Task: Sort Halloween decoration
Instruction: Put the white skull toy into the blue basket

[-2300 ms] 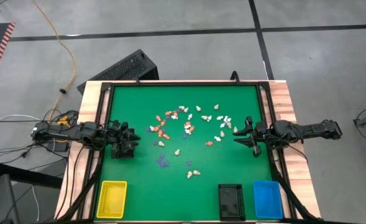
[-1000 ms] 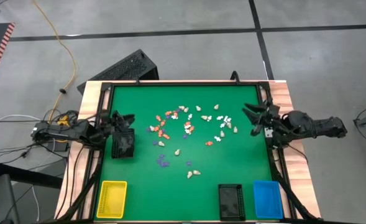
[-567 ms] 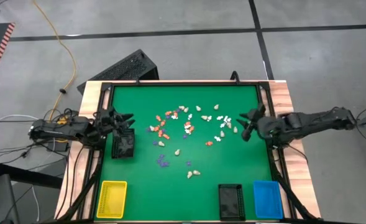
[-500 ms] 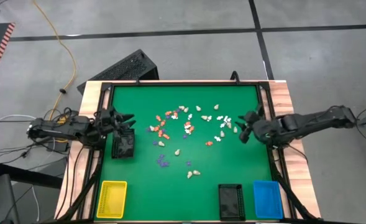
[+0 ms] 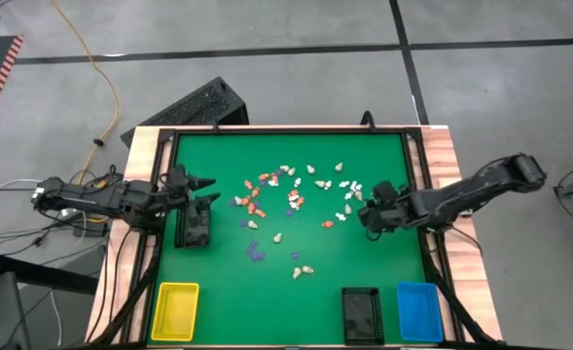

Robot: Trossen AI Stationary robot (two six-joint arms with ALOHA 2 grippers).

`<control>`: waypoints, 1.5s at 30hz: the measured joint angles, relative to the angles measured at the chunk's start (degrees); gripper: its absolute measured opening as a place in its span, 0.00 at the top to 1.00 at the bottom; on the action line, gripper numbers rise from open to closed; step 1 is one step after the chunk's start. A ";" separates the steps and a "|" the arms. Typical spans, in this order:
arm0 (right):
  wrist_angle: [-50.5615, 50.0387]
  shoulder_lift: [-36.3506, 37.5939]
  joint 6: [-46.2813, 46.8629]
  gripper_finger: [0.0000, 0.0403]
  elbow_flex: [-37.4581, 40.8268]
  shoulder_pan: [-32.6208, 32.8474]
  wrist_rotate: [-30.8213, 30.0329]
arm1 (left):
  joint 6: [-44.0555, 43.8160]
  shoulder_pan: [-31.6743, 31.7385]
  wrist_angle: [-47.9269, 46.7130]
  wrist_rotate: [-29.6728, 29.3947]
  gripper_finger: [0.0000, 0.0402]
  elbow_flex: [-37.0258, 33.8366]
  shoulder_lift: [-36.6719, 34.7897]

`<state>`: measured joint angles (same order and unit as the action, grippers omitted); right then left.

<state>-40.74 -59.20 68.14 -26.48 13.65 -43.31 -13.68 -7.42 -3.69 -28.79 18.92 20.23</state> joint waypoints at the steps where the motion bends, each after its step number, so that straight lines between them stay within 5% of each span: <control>1: 0.46 -1.86 1.26 0.57 0.00 0.73 -0.86 | -0.05 0.00 -0.04 0.04 0.45 0.00 0.01; 10: 1.00 -18.65 15.84 0.60 -0.01 5.32 -7.74 | -0.06 0.00 0.15 0.25 0.45 0.02 0.00; 25: 9.68 -38.08 28.97 0.62 -0.17 5.99 -9.74 | -0.04 0.02 0.03 -0.03 0.45 0.04 0.02; 32: 9.24 -39.93 35.27 0.77 -0.11 7.34 -10.13 | -0.04 0.02 -1.14 -0.05 0.45 0.04 0.01; 45: 1.66 -36.35 39.85 0.78 -3.11 7.34 -8.04 | -0.26 0.02 -2.04 0.06 0.45 0.04 0.02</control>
<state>-39.08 -95.55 107.99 -29.59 20.99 -51.36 -13.94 -7.40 -5.73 -28.73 18.96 20.25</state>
